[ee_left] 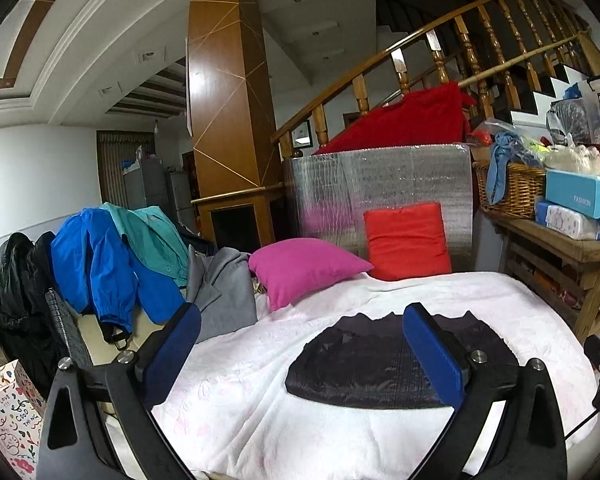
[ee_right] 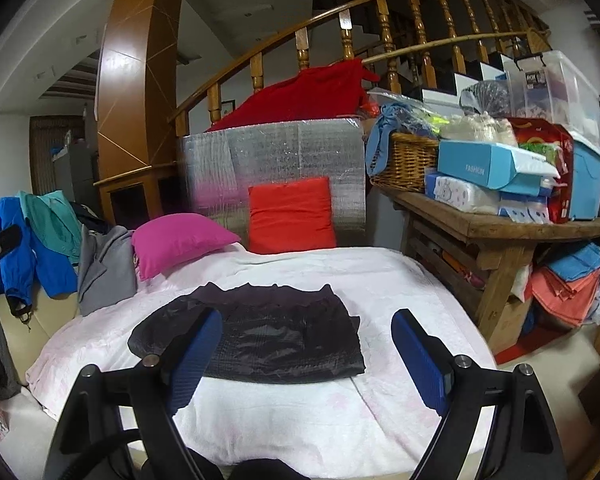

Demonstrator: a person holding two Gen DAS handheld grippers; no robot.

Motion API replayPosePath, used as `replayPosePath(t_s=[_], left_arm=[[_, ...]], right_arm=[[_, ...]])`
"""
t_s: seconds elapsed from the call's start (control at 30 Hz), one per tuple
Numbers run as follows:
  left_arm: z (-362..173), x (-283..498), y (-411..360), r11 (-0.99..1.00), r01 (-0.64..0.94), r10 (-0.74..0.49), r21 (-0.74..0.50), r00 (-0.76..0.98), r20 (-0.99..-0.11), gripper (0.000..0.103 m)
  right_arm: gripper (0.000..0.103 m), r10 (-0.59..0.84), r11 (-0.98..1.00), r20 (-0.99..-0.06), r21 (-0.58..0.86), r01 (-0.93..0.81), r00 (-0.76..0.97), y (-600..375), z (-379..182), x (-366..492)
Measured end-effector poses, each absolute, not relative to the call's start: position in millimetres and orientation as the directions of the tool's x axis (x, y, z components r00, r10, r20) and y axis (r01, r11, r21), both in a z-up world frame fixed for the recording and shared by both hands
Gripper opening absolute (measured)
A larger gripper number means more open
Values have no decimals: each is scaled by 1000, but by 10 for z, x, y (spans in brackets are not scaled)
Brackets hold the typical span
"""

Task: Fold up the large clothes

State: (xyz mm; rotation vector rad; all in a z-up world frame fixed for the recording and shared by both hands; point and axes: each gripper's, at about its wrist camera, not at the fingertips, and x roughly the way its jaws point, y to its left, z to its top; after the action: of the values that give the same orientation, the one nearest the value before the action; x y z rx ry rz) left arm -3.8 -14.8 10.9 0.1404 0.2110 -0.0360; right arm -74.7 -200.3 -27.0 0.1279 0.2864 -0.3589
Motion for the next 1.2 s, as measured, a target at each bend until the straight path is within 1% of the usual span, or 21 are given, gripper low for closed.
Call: replayPosePath(t_s=[0.2,0.67,0.83,1.2], left_arm=[[164,-114,-112,991,40,-16,126,982,-191,101],[242,-233,36,995,29,-14,100,988,-154,101],[222,-243,98,996,24,-10,91,989,-150,101],[119,-207,136,993,37,-16,114,983,-181,101]], right_arm=[[89,-352,927,-264,38,374,898,-1885,-190,-838],[89,-340,935,-202,31,352,919,-1729,17,-1003],[89,-337,937,-213,22,349,917,-1672,12,-965],[89,-310,949,-255,-20,315,916,-1451,-88,-796]])
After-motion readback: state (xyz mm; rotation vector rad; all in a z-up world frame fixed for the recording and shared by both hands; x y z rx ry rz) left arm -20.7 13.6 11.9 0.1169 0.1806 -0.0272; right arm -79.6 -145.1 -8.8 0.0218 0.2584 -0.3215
